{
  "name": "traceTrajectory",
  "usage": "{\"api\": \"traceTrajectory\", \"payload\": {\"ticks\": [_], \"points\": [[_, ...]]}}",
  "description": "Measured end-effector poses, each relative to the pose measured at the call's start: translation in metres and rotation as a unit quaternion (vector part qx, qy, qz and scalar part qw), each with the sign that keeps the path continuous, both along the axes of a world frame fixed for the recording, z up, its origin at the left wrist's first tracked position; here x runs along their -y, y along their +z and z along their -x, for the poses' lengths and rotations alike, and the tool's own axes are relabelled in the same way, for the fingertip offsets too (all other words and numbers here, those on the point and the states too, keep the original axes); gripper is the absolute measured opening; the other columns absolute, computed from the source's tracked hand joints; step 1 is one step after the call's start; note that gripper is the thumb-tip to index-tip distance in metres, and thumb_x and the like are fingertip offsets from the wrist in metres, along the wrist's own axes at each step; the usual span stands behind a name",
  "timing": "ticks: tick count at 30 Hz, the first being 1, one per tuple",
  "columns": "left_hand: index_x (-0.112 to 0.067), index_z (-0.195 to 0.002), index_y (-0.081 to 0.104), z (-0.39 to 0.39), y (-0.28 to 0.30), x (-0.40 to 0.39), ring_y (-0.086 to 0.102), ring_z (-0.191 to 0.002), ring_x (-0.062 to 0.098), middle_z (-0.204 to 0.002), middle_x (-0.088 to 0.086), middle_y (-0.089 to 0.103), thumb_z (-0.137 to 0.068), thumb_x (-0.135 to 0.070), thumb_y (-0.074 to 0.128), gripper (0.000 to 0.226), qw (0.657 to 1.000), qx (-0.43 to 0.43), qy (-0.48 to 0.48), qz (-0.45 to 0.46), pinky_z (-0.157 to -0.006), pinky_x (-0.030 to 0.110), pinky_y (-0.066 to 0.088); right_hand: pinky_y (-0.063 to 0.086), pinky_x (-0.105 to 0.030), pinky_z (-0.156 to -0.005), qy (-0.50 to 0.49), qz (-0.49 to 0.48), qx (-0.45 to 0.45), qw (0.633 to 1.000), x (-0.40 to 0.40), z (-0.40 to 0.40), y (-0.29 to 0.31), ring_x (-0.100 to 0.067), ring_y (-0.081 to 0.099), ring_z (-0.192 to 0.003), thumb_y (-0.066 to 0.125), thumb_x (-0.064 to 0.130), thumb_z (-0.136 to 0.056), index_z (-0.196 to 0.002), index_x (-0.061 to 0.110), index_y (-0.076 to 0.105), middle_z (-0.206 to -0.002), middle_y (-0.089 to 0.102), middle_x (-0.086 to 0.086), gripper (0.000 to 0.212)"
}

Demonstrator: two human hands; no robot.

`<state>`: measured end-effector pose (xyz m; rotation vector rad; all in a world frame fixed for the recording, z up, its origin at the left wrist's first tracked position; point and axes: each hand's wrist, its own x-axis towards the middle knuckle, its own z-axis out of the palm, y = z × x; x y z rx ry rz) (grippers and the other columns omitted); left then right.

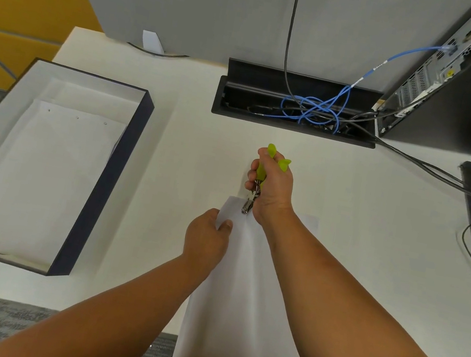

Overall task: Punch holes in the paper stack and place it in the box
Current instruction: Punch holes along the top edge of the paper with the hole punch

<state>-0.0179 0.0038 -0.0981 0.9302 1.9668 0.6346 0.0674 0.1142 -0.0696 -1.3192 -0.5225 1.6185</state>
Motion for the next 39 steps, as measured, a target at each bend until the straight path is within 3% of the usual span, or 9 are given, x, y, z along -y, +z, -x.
{"api": "traceTrajectory", "payload": {"ticks": [14, 27, 32, 39], "points": [[-0.010, -0.107, 0.060, -0.003, 0.001, 0.000, 0.056, -0.082, 0.019, -0.094, 0.001, 0.061, -0.098, -0.026, 0.049, 0.022, 0.999, -0.042, -0.015, 0.006, -0.072, 0.027, 0.040, 0.036, -0.021, -0.042, -0.014, 0.010, -0.031, 0.999, -0.003, 0.000, -0.007, -0.012, 0.045, -0.050, 0.062, 0.020, -0.093, -0.103, 0.018, 0.061, -0.067, 0.056, -0.002, 0.010], [-0.012, -0.109, 0.059, -0.004, 0.002, 0.002, 0.058, -0.083, 0.019, -0.092, -0.002, 0.059, -0.097, -0.026, 0.049, 0.021, 0.999, -0.036, -0.007, 0.023, -0.072, 0.027, 0.042, 0.035, -0.021, -0.041, -0.010, 0.012, -0.032, 0.999, -0.003, 0.002, -0.008, -0.011, 0.045, -0.049, 0.062, 0.021, -0.093, -0.108, 0.015, 0.060, -0.068, 0.056, -0.003, 0.016], [-0.011, -0.108, 0.060, -0.006, 0.002, 0.005, 0.057, -0.081, 0.019, -0.091, -0.002, 0.059, -0.097, -0.026, 0.049, 0.022, 0.999, -0.039, -0.007, 0.028, -0.072, 0.027, 0.042, 0.032, -0.020, -0.041, -0.001, 0.011, -0.024, 1.000, 0.000, 0.001, -0.010, -0.011, 0.042, -0.048, 0.059, 0.018, -0.094, -0.092, 0.017, 0.059, -0.066, 0.054, -0.002, 0.002], [-0.011, -0.107, 0.060, -0.007, 0.003, 0.006, 0.057, -0.079, 0.018, -0.089, -0.002, 0.059, -0.097, -0.024, 0.050, 0.020, 0.999, -0.029, 0.000, 0.033, -0.070, 0.027, 0.042, 0.033, -0.020, -0.041, 0.000, 0.011, -0.017, 1.000, 0.002, 0.001, -0.010, -0.011, 0.041, -0.047, 0.059, 0.017, -0.094, -0.085, 0.017, 0.056, -0.064, 0.053, -0.002, 0.009]]}}
